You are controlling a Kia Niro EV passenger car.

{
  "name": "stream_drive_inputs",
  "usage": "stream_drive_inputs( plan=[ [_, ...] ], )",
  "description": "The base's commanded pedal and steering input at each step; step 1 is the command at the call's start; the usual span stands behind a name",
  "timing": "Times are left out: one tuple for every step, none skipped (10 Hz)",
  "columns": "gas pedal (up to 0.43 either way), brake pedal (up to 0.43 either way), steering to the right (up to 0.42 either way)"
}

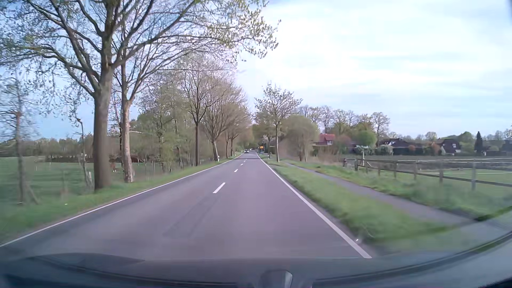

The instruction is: Follow the waypoints while adhering to traffic rules and regulations

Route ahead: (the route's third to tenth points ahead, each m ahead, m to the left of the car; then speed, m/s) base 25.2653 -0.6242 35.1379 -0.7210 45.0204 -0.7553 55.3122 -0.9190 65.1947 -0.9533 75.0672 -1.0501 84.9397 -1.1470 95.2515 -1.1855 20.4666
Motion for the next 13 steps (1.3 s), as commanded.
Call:
stream_drive_inputs(
  plan=[
    [0.000, 0.183, -0.004],
    [0.000, 0.183, -0.004],
    [0.000, 0.189, -0.004],
    [0.000, 0.189, -0.004],
    [0.000, 0.195, -0.004],
    [0.000, 0.201, -0.004],
    [0.000, 0.207, -0.004],
    [0.000, 0.207, -0.004],
    [0.000, 0.207, -0.004],
    [0.000, 0.207, -0.004],
    [0.000, 0.207, -0.004],
    [0.000, 0.207, -0.004],
    [0.000, 0.213, -0.004]
  ],
)
